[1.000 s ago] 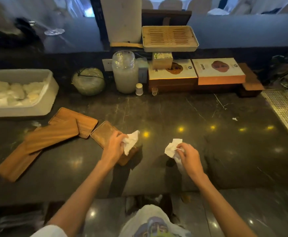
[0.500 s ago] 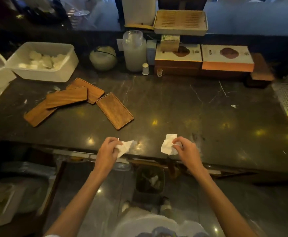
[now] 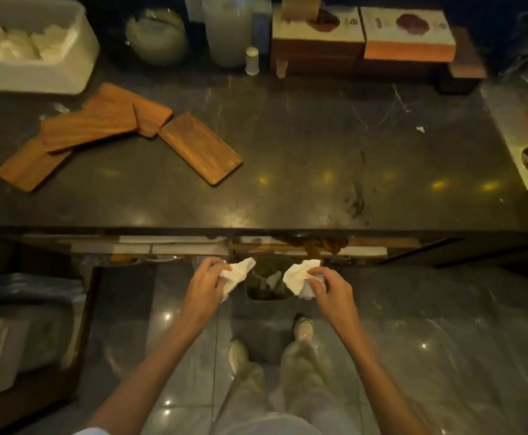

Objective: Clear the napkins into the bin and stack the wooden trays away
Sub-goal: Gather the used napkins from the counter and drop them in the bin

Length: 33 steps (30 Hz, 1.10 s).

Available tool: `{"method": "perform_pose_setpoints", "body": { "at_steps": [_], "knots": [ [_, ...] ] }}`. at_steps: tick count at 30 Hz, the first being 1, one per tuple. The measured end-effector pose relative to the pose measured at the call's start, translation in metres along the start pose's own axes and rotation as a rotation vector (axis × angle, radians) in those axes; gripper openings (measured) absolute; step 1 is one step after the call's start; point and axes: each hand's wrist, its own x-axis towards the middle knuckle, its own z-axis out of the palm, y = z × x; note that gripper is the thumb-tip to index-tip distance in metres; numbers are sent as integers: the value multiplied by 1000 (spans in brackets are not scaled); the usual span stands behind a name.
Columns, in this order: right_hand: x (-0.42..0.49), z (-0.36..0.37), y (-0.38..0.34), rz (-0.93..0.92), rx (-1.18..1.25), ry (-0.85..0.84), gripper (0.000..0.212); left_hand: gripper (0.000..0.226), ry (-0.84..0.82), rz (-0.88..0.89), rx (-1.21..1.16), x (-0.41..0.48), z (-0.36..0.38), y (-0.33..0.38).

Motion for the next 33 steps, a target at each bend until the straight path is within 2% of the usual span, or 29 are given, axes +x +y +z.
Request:
{"method": "perform_pose_setpoints", "body": {
  "at_steps": [6, 10, 14, 22, 25, 29, 32, 33],
  "knots": [
    [-18, 14, 29, 34, -22, -11, 23, 28, -53, -95, -22, -38, 32, -8],
    [-3, 16, 52, 54, -77, -39, 25, 26, -29, -251, -47, -42, 57, -17],
    [29, 35, 81, 12, -70, -23, 23, 26, -28, -294, -47, -25, 106, -39],
    [97, 147, 170, -7, -160, -199, 23, 25, -25, -434, -91, 11, 237, -104],
    [118, 186, 205, 51, -192, -267, 27, 27, -58, -525, -65, 25, 285, -135],
    [151, 239, 271, 61, -367, -403, 30, 36, -96, -623, -46, 39, 350, -184],
    [177, 272, 324, 97, -469, -351, 31, 38, -149, -590, 36, 53, 396, -217],
    [186, 283, 338, 168, -476, -339, 31, 37, -159, -601, 61, 62, 407, -226]
  ]
}}
